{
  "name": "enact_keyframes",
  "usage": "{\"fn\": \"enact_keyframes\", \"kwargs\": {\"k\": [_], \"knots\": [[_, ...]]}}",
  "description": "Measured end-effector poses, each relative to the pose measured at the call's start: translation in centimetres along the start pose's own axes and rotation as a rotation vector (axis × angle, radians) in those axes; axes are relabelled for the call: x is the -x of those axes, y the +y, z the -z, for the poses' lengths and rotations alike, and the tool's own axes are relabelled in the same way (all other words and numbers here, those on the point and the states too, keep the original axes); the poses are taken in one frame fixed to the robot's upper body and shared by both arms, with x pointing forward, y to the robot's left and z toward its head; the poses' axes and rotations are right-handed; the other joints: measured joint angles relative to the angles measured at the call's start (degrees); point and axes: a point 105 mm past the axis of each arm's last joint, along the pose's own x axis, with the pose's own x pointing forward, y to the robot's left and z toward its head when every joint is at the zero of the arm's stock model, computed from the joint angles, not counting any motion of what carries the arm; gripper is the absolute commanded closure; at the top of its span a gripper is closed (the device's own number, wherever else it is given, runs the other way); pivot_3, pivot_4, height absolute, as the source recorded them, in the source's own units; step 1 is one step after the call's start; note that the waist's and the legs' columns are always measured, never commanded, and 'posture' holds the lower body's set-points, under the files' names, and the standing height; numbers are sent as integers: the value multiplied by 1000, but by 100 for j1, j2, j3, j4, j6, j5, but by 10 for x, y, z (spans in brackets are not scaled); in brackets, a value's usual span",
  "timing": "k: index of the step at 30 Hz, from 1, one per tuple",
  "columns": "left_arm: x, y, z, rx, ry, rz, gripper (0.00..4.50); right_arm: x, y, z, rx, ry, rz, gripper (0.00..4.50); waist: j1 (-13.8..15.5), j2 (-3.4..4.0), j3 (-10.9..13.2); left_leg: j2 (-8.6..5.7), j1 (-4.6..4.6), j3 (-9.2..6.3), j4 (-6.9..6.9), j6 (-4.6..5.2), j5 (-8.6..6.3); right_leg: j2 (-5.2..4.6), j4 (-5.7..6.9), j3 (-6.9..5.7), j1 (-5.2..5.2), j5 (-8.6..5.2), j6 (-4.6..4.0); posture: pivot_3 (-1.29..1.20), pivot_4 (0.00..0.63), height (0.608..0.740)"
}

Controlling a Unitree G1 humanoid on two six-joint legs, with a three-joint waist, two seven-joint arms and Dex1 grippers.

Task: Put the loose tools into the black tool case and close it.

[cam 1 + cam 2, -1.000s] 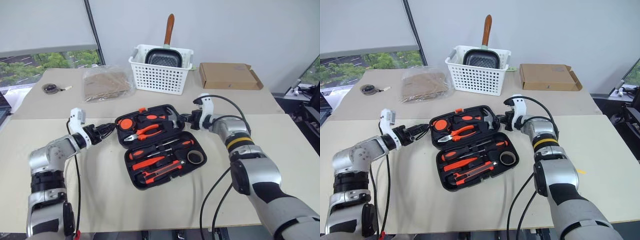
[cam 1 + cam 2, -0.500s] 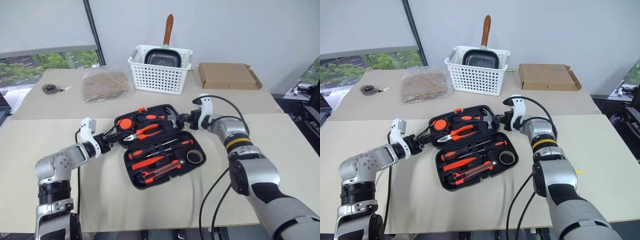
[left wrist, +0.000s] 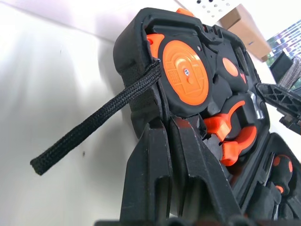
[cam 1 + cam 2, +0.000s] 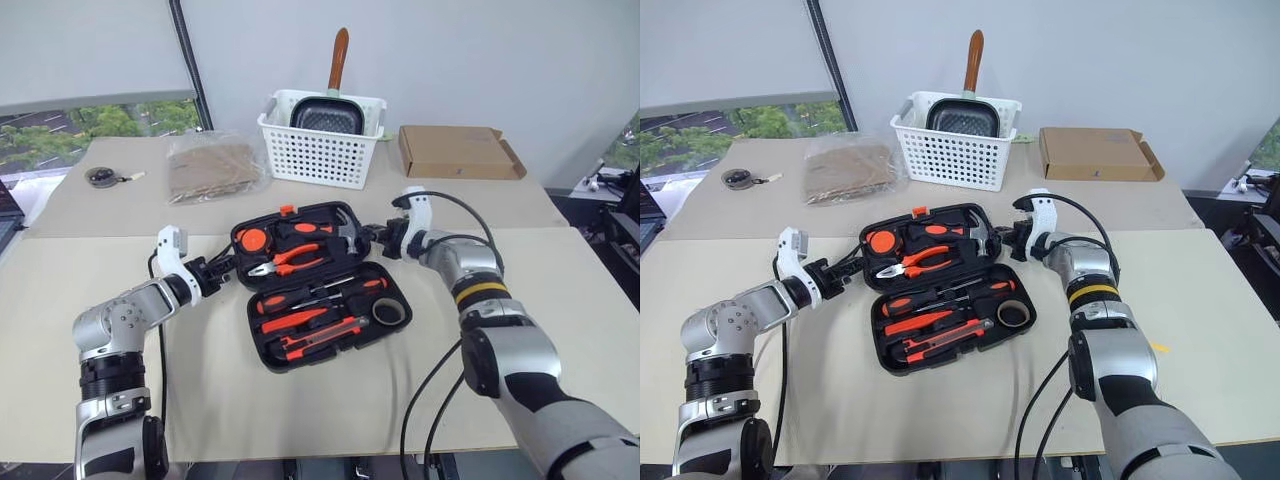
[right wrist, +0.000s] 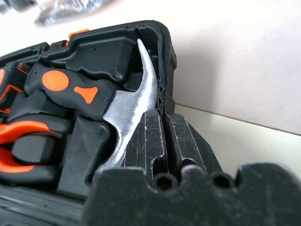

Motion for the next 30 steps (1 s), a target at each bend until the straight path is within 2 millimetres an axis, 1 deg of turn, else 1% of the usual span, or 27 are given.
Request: {"fn": "enact_keyframes", "kwargs": {"k": [4, 8, 11, 15, 21, 26, 30], "knots": [[-12, -2, -15, -104, -42, 30, 4492, 7, -1, -7, 6, -43, -14, 4500, -2, 0, 0, -3, -29, 8, -2, 9, 5, 2, 7, 3, -32, 13, -19, 0, 150, 700], [-25, -7, -28, -260, -55, 72, 4492, 19, -4, -10, -32, -81, -28, 4500, 2, 0, 0, -3, -43, 16, -9, 12, 4, 8, 8, 1, -47, 17, -27, 0, 150, 700], [-30, -10, -31, -336, -60, 101, 4492, 29, -4, -11, -29, -88, -53, 4500, 1, 0, 0, -3, -51, 18, -11, 18, 1, 9, -1, 0, -50, 17, -27, 0, 150, 700], [-37, -13, -35, -411, -64, 138, 4492, 44, -1, -7, -29, -76, -105, 4500, 2, -1, 0, -6, -54, 23, -14, 26, -4, 8, -12, 0, -52, 16, -25, 0, 150, 700], [-38, -18, -35, -524, -72, 197, 4492, 56, 2, -5, -20, -76, -148, 4500, -6, -4, 2, -5, -52, 24, -12, 27, -5, 8, -7, 1, -52, 17, -24, 0, 150, 700], [-33, -23, -38, -620, -109, 246, 4492, 57, 3, -7, 0, -101, -152, 4500, -2, -5, 3, -5, -52, 23, -9, 27, -5, 7, -4, 1, -52, 18, -22, 0, 150, 700], [-28, -23, -34, -674, -131, 256, 4492, 57, 4, -8, 41, -159, -158, 4500, -1, -5, 3, -5, -53, 23, -9, 28, -5, 8, -6, 1, -52, 19, -21, 0, 150, 700]]}}
